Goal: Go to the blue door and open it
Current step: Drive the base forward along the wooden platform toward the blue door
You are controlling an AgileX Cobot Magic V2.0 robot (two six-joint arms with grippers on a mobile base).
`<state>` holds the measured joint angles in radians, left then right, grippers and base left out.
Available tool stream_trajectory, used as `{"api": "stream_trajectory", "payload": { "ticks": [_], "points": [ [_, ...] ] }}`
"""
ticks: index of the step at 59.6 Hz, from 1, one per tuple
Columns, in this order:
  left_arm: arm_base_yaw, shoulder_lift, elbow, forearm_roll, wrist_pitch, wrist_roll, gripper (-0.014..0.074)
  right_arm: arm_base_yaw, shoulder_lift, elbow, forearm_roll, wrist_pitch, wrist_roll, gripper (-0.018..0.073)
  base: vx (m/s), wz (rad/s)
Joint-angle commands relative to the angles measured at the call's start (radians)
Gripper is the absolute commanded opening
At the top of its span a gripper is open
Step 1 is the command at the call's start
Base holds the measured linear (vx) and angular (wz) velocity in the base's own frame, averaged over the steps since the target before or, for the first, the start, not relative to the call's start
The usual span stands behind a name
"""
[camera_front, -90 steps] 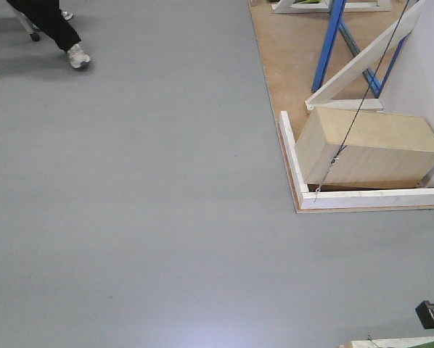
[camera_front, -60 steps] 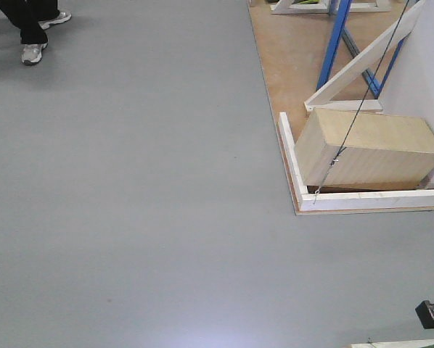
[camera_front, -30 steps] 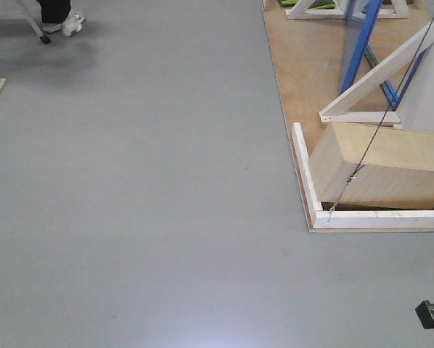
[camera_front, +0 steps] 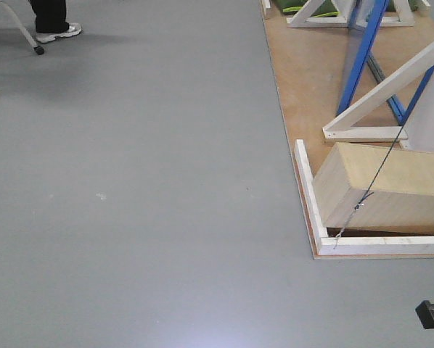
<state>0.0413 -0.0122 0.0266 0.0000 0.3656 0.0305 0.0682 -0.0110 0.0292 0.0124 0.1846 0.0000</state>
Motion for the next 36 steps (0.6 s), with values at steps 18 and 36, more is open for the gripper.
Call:
{"api": "stream_trajectory", "payload": {
  "ticks": [18, 36],
  "points": [
    [0.001, -0.014, 0.004, 0.0, -0.078, -0.003, 0.007, -0.005, -0.015, 0.019, -0.003, -0.087, 0.0, 0.0006, 0.34, 0.01],
    [0.001, -0.014, 0.004, 0.0, -0.078, -0.003, 0.007, -0.005, -0.015, 0.019, -0.003, -0.087, 0.0, 0.0006, 0.4, 0.02]
  ]
}}
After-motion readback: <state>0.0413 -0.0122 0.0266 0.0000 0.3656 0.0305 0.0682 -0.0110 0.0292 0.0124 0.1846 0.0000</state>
